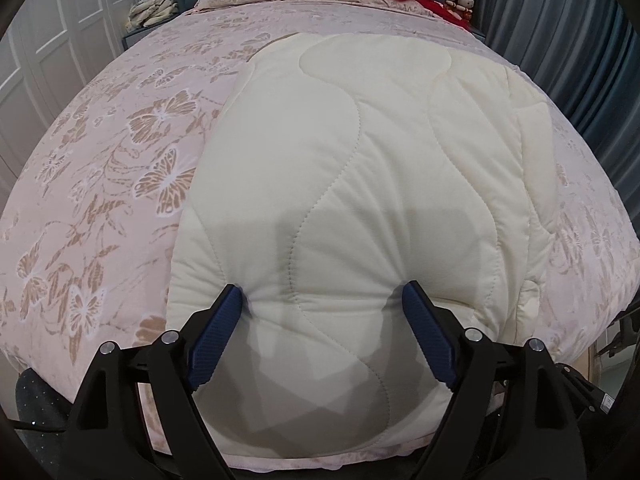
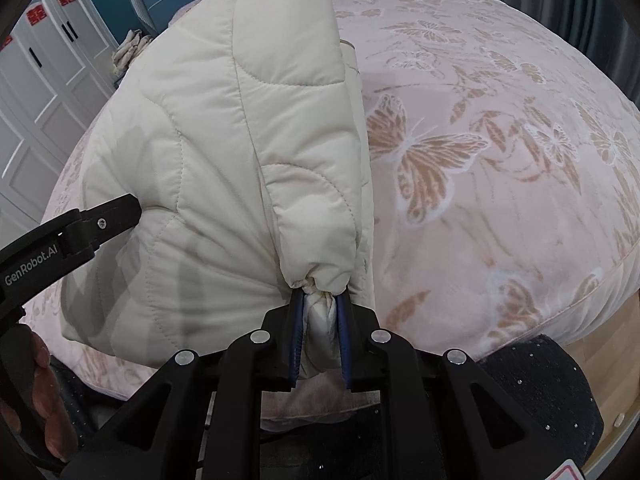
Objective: Fold large clothes
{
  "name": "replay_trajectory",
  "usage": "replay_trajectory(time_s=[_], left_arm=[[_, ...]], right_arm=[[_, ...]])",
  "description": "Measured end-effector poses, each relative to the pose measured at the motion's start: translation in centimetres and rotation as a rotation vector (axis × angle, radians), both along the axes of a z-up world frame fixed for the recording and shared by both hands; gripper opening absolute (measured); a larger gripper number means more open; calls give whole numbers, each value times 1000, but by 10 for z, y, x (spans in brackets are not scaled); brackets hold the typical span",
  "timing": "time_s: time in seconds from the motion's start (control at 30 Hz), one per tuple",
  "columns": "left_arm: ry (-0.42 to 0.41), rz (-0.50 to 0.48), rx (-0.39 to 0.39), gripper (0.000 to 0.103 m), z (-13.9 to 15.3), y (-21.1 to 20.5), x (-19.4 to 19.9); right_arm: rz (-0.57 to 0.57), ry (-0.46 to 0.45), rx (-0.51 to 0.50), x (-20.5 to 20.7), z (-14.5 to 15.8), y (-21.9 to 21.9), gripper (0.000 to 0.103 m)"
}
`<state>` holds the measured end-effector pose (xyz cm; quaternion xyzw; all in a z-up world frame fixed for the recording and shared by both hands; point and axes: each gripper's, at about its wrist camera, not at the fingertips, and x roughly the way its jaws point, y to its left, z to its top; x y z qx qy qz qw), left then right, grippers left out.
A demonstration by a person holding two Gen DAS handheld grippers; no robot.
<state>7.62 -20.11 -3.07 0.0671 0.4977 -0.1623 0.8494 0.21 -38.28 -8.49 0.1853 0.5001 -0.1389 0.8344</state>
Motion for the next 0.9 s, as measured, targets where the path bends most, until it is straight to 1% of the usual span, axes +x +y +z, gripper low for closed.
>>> replay_trajectory(time_s=[0.2, 0.37, 0.43, 0.47, 0.53, 0.57, 0.6, 0.63, 0.7, 0.77, 0.8, 0.9], left_arm=[[-14, 15, 23, 83, -8, -8, 2], [-29, 21, 33, 85, -13, -11, 4], [-25, 22, 23, 86, -11, -11, 5], [-13, 21, 3, 86, -6, -8, 7], [16, 21, -66, 86, 5, 4, 11], [33, 32, -130, 86, 14, 16, 13], [38, 45, -165, 86, 19, 22, 14], [41, 86, -224, 86, 29, 39, 19], [47, 145, -274, 89, 39, 59, 29], [77, 179, -299, 90, 40, 70, 44], [101, 198, -306, 90, 37, 74, 52], [168, 216, -329, 90, 23, 78, 69]], right_arm=[[0, 10, -10, 6, -5, 3, 14], [-1, 10, 4, 10, -9, -2, 15], [1, -2, 21, 9, -8, -5, 15], [-3, -20, 43, 6, -4, -8, 16], [1, -49, 56, -2, 12, -12, 19], [1, -76, 46, -10, 28, -12, 27], [-8, -97, 35, -15, 40, -13, 34], [-20, -134, 22, -19, 54, -15, 38], [-55, -194, -11, -22, 76, -20, 57], [-91, -239, -21, -16, 88, -28, 65], [-99, -245, 1, -9, 89, -33, 65], [-138, -222, 96, 15, 74, -44, 65]])
